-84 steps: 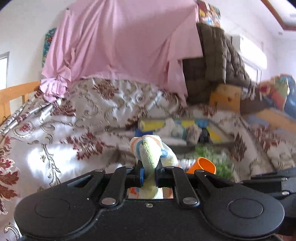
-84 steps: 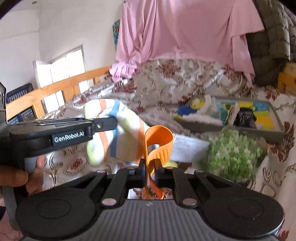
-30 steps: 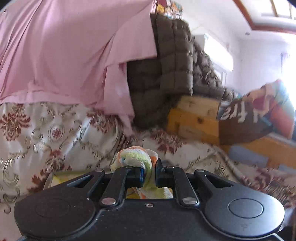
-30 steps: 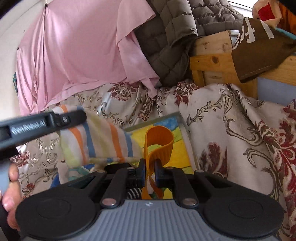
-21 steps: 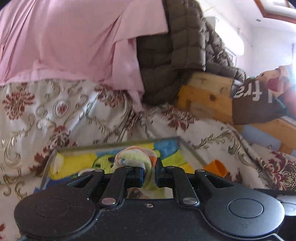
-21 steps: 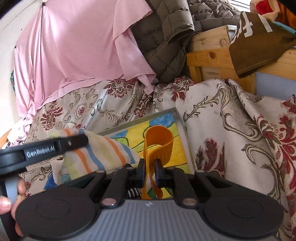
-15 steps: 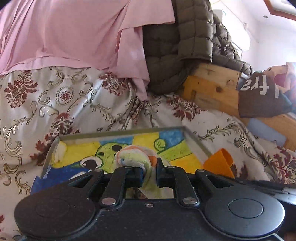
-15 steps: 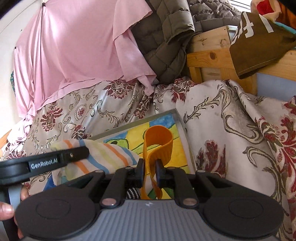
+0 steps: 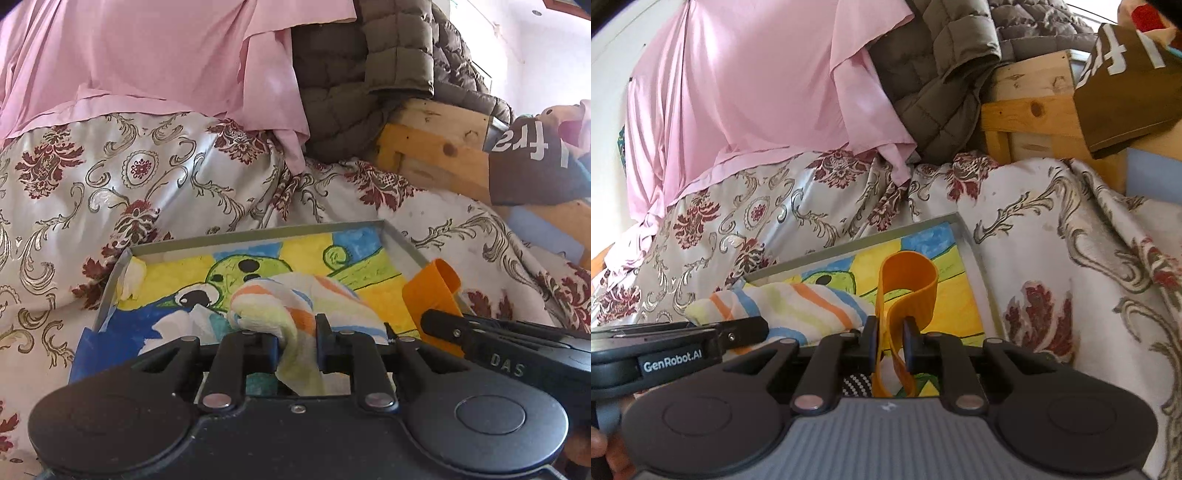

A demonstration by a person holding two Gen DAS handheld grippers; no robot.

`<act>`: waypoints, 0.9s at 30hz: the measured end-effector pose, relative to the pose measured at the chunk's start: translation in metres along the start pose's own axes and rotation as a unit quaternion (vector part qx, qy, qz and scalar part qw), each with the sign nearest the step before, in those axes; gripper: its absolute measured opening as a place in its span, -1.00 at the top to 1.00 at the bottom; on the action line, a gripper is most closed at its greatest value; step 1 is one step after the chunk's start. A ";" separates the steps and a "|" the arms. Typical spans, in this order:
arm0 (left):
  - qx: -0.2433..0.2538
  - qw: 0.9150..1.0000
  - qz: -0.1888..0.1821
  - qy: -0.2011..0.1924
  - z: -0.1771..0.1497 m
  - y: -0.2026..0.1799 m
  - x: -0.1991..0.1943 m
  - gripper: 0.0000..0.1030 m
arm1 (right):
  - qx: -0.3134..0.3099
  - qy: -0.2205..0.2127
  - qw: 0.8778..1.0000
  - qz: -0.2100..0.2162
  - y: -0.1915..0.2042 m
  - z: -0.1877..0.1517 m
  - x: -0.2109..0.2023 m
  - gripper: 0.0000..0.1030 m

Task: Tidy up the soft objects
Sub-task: 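Open the left gripper over the tray while the right gripper releases the orange cup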

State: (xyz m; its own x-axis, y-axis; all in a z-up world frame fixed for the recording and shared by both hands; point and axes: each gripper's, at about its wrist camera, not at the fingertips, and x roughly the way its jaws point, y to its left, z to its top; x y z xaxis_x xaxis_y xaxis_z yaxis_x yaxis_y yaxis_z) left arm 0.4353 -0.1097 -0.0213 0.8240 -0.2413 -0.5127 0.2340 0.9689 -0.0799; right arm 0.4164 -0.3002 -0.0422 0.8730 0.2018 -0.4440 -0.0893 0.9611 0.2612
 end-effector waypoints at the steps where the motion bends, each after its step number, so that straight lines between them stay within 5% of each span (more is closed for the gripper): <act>1: 0.001 1.000 0.000 0.002 -0.001 0.000 0.000 0.62 | -0.001 0.003 1.000 0.001 0.001 -0.001 0.001 0.61; 7: 0.000 1.000 0.003 0.011 -0.004 0.004 -0.005 0.48 | -0.019 -0.002 1.000 -0.005 0.005 -0.002 -0.002 0.50; 13: -0.003 1.000 0.011 0.013 -0.003 0.006 -0.021 0.31 | -0.043 -0.022 0.999 -0.017 0.015 0.005 -0.019 0.17; 23: -0.034 0.997 0.035 -0.052 0.007 0.017 -0.089 -0.47 | -0.028 -0.085 0.996 -0.016 0.022 0.025 -0.090 -0.49; 27: -0.049 0.994 0.037 -0.086 0.010 0.019 -0.126 -0.63 | -0.024 -0.111 0.993 -0.010 0.028 0.030 -0.124 -0.66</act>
State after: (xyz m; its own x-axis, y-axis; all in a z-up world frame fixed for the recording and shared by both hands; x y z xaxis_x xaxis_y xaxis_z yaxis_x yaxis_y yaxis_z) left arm 0.3408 -0.0619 0.0506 0.9150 -0.1658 -0.3679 0.1242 0.9831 -0.1342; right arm 0.3204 -0.3040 0.0459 0.9588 0.1411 -0.2465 -0.0890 0.9734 0.2112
